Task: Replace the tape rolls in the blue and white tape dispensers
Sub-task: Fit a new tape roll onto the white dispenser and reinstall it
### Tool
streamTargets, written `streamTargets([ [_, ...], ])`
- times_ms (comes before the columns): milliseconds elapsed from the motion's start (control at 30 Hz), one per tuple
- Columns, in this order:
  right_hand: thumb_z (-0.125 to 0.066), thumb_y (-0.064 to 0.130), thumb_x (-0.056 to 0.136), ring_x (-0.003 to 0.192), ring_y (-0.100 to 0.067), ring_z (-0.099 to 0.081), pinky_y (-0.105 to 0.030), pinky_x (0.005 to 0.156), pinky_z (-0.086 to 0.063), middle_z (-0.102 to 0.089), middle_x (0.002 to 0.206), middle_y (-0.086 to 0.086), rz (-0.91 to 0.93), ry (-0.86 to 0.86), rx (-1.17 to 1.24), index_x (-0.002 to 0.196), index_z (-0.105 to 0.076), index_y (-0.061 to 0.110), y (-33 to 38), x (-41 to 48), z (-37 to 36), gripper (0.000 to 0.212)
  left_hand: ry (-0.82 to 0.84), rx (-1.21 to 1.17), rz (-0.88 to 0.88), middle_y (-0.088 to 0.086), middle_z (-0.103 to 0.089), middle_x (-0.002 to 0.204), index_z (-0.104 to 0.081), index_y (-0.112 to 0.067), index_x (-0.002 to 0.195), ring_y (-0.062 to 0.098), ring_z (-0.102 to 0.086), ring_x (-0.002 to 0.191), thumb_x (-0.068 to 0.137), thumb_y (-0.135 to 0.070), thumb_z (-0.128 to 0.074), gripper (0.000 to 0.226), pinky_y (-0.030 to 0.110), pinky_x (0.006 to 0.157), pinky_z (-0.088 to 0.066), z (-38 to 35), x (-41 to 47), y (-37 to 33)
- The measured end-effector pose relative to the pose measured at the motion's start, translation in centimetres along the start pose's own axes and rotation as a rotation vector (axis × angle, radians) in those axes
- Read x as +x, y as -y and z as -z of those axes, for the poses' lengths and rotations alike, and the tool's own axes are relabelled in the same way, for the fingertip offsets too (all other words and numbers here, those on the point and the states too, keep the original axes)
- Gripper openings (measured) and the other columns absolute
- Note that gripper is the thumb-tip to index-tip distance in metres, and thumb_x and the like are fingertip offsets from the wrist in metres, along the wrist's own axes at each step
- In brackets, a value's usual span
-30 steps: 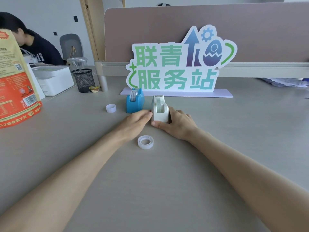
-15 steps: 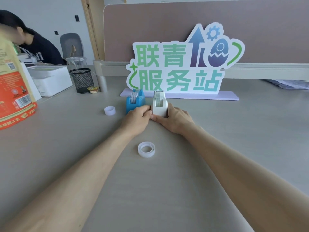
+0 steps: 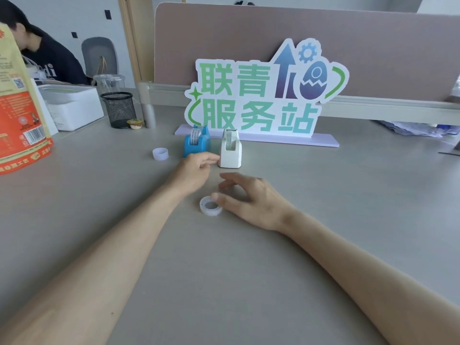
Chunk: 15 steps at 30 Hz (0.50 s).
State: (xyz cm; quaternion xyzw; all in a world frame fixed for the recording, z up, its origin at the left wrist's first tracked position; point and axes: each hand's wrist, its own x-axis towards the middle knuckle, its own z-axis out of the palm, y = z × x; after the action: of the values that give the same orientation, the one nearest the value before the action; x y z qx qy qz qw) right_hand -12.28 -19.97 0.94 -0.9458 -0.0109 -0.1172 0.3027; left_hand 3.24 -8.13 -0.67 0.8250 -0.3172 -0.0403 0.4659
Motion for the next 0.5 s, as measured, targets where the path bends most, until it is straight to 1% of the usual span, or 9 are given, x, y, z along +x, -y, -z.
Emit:
streamTargets([
  [100, -0.072, 0.053, 0.077, 0.119, -0.006, -0.053, -0.021, 0.102, -0.039, -0.063, 0.126, 0.013, 0.060, 0.053, -0.028, 0.133, -0.052, 0.024, 0.1, 0.2, -0.3, 0.066, 0.015, 0.002, -0.001, 0.002, -0.063, 0.129, -0.061, -0.015, 0.124, 0.007, -0.054, 0.123, 0.086, 0.008, -0.036, 0.051, 0.026, 0.109, -0.037, 0.0, 0.0, 0.0],
  [167, -0.074, 0.050, 0.076, 0.112, -0.007, -0.056, -0.024, 0.099, -0.042, -0.066, 0.119, 0.014, 0.115, 0.055, -0.033, 0.128, -0.055, 0.029, -0.1, 0.5, -0.5, 0.059, 0.020, -0.010, -0.002, 0.001, -0.063, 0.130, -0.060, -0.015, 0.124, 0.006, -0.054, 0.123, 0.085, 0.009, -0.035, 0.052, 0.029, 0.111, -0.037, 0.0, -0.1, -0.1],
  [233, -0.071, 0.047, 0.079, 0.104, -0.011, -0.060, -0.030, 0.092, -0.047, -0.069, 0.110, 0.009, 0.137, 0.011, -0.052, 0.121, -0.059, 0.030, -0.4, 0.7, -0.6, 0.047, -0.003, -0.020, 0.000, -0.001, -0.063, 0.128, -0.061, -0.016, 0.123, 0.004, -0.054, 0.121, 0.085, 0.009, -0.034, 0.053, 0.026, 0.109, -0.038, -0.1, -0.3, -0.3],
  [300, -0.068, 0.044, 0.082, 0.102, -0.017, -0.062, -0.035, 0.088, -0.049, -0.069, 0.109, 0.003, 0.103, -0.092, -0.098, 0.116, -0.061, 0.025, -1.0, 1.0, -0.3, 0.040, -0.023, -0.014, 0.003, -0.004, -0.063, 0.127, -0.061, -0.017, 0.123, 0.003, -0.053, 0.120, 0.087, 0.007, -0.034, 0.051, 0.019, 0.100, -0.038, -0.2, -0.3, -0.3],
  [367, -0.065, 0.040, 0.084, 0.104, -0.022, -0.062, -0.036, 0.087, -0.050, -0.068, 0.112, -0.001, 0.011, -0.218, -0.124, 0.113, -0.062, 0.020, -1.9, 1.5, 0.2, 0.035, -0.034, -0.002, 0.005, -0.005, -0.063, 0.126, -0.062, -0.019, 0.123, 0.002, -0.053, 0.118, 0.089, 0.004, -0.036, 0.049, 0.015, 0.091, -0.037, -0.3, -0.3, -0.3],
  [433, -0.062, 0.036, 0.086, 0.105, -0.026, -0.061, -0.036, 0.087, -0.049, -0.066, 0.114, -0.004, -0.072, -0.286, -0.133, 0.115, -0.060, 0.017, -2.9, 2.4, 0.8, 0.035, -0.044, 0.009, 0.006, -0.007, -0.064, 0.124, -0.062, -0.021, 0.123, 0.002, -0.053, 0.118, 0.089, 0.001, -0.037, 0.047, 0.016, 0.090, -0.037, -0.2, -0.3, -0.3],
  [500, -0.061, 0.033, 0.087, 0.107, -0.029, -0.059, -0.034, 0.086, -0.047, -0.063, 0.118, -0.006, -0.120, -0.299, -0.159, 0.121, -0.056, 0.014, -4.0, 3.4, 1.2, 0.039, -0.056, 0.013, 0.010, -0.010, -0.064, 0.121, -0.063, -0.024, 0.121, 0.003, -0.053, 0.119, 0.089, -0.001, -0.038, 0.047, 0.018, 0.092, -0.038, -0.1, -0.2, -0.3],
])
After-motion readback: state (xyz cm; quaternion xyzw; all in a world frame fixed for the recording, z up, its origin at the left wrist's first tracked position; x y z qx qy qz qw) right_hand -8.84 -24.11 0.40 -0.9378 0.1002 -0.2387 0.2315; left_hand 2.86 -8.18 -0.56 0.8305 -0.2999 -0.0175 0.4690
